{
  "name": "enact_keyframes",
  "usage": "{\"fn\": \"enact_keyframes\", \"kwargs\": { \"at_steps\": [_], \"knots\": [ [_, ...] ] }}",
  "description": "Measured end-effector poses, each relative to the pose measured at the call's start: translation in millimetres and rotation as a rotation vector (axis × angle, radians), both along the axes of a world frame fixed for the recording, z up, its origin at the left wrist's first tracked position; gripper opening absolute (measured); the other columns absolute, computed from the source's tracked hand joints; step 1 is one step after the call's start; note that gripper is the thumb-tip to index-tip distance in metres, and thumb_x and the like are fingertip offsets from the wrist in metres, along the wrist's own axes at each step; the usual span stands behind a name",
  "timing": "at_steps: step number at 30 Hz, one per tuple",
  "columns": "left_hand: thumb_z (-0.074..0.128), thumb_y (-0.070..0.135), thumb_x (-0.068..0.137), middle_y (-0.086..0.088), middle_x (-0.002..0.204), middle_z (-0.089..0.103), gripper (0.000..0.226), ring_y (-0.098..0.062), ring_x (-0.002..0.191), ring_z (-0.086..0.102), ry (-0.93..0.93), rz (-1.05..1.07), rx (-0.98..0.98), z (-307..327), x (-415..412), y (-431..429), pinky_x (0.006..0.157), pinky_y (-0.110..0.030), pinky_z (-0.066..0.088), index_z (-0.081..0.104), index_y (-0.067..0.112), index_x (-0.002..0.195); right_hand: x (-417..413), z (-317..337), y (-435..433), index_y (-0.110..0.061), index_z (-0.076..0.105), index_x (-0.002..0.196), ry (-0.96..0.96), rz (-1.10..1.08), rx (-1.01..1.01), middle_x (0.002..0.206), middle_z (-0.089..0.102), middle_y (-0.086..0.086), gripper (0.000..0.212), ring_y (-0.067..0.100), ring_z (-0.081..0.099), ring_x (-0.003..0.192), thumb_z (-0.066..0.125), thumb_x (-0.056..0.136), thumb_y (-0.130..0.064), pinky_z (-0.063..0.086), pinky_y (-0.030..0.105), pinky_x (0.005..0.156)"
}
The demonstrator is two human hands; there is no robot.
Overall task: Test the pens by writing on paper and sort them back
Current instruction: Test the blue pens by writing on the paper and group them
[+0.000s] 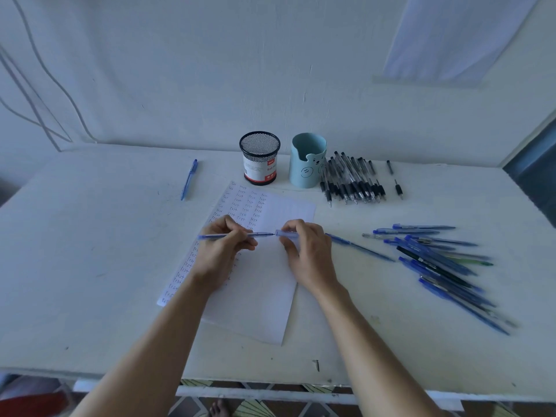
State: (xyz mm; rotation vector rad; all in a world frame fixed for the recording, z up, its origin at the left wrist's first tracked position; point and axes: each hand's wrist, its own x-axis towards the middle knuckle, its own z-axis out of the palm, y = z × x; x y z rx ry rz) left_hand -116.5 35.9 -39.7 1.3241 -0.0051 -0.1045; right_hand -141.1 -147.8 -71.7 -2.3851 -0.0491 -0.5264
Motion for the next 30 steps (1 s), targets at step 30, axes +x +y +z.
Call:
{"fn": "enact_keyframes", "kwargs": {
  "at_steps": [30],
  "knots": [
    [0.069, 0.032, 0.092, 0.000, 0.061, 0.050, 0.018, -0.015, 0.059, 0.044, -0.006, -0.007, 0.022, 0, 1, 1, 0.059, -0.026, 0.035, 0.074, 0.015, 0.096, -1, 13, 4, -0.010, 0.036, 0.150, 0.125, 0.022, 0.009, 0.155, 0.038, 0.006, 0.073, 0.020, 0.032, 0.143, 0.049, 0.086, -0.043, 0.020, 0.033, 0.115]
  ]
}}
